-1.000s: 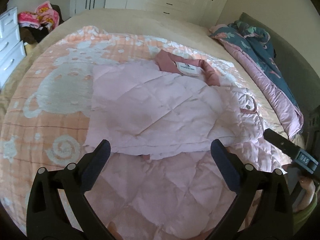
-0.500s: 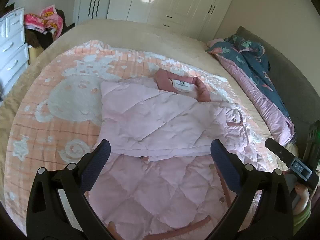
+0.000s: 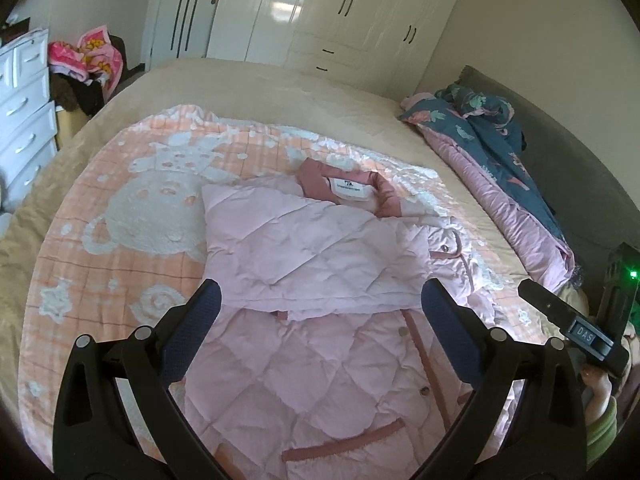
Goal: Fold large clothes
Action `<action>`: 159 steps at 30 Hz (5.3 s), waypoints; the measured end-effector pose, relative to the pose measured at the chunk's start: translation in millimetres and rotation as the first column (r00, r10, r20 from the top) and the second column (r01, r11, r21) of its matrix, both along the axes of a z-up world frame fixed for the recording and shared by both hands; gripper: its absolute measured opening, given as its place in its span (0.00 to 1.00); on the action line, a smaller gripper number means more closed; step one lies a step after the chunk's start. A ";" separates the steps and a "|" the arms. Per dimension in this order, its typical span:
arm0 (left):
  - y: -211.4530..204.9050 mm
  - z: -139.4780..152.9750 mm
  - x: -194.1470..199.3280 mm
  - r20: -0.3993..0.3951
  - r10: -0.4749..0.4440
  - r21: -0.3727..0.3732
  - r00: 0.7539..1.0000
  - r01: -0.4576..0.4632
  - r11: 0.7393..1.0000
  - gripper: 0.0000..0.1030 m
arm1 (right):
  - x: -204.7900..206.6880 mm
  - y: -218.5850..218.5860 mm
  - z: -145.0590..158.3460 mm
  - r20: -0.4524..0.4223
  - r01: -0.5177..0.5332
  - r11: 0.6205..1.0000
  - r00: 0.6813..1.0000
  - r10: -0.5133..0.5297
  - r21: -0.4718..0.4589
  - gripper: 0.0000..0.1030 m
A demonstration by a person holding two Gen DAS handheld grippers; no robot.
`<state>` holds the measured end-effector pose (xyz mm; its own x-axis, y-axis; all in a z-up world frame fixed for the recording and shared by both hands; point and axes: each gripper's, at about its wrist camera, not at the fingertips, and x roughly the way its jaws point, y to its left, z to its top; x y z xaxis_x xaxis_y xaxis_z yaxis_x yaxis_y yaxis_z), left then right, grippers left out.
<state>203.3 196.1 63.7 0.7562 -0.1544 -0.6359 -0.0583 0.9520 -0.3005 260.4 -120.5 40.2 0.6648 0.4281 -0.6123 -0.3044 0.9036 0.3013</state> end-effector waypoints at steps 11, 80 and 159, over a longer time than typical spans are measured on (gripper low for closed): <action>5.5 11.8 -17.3 0.040 0.009 -0.011 0.999 -0.009 1.000 0.91 | -15.3 -10.5 16.6 0.033 -0.001 1.000 0.999 0.001 -0.002 0.96; -55.0 -50.0 -135.6 -0.085 0.088 0.002 0.992 -0.088 0.996 0.91 | -108.6 -107.0 -6.1 0.020 -0.039 0.999 0.999 0.038 0.015 0.96; -33.0 -170.8 -190.1 -0.353 0.098 0.043 0.930 -0.089 0.995 0.55 | -152.6 -191.1 -178.3 -0.361 -0.059 0.971 0.922 0.141 0.231 0.64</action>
<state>13.2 163.1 -107.0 0.4913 -0.0738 -0.8679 -0.2457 0.9442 -0.2194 107.9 -311.5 -138.2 0.3530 0.6273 -0.6941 -0.2180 0.7766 0.5910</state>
